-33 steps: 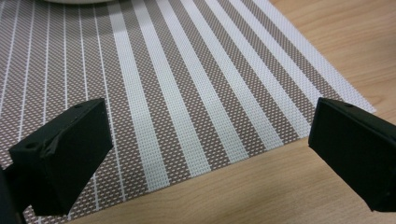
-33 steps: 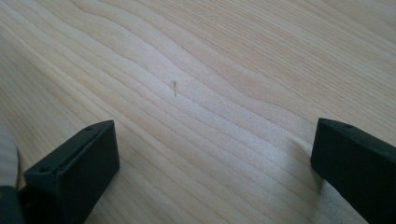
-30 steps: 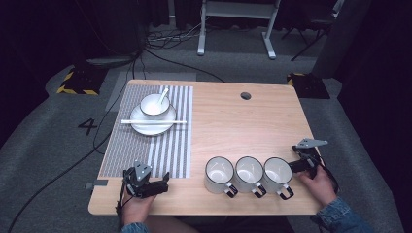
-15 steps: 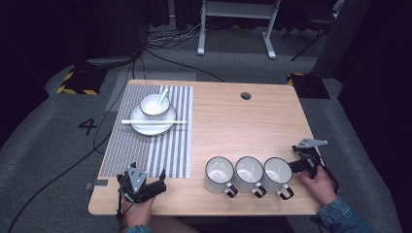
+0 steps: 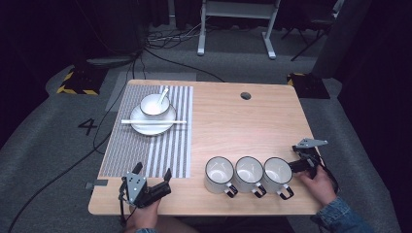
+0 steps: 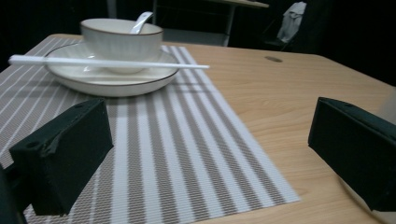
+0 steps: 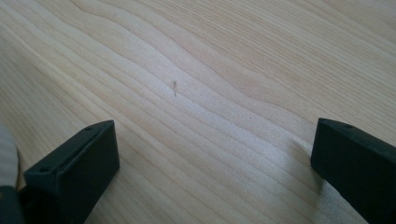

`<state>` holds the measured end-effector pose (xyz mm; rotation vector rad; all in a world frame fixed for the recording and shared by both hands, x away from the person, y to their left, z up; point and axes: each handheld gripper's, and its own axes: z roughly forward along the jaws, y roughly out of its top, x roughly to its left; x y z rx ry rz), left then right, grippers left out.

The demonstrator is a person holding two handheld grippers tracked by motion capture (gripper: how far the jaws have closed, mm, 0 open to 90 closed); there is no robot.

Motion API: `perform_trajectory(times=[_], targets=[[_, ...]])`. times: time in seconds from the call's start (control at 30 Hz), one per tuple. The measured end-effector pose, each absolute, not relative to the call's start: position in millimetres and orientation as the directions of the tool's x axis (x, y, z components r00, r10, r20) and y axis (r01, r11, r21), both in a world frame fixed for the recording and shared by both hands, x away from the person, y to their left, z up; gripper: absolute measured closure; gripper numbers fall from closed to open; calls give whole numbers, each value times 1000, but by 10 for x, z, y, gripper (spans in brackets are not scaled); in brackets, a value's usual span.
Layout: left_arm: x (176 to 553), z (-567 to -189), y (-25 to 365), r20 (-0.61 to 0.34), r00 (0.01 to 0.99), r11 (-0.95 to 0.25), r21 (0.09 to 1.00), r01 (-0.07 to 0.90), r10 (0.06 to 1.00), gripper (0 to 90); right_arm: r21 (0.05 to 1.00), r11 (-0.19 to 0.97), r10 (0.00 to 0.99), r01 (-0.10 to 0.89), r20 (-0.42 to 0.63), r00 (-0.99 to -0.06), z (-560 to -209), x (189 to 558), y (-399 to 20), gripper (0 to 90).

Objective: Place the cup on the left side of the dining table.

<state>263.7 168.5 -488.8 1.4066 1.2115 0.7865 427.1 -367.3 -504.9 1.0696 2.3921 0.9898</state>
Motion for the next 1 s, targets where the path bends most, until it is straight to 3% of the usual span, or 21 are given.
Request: perform_trajectory(times=[0.33, 0.77, 1.0], targets=[[2540, -4696, 1296, -135, 378, 56, 975, 213, 916, 4, 714, 476, 751, 514, -25, -660, -5049, 4272, -3674, 12], [2562, -4588, 875, -140, 580, 4, 973, 229, 802, 6, 714, 474, 751, 516, -23, -659, -5049, 4271, -3673, 12], [2564, -4642, 787, -142, 642, -45, 963, 266, 753, 8, 714, 479, 749, 511, -28, -662, -5051, 4275, -3677, 12]])
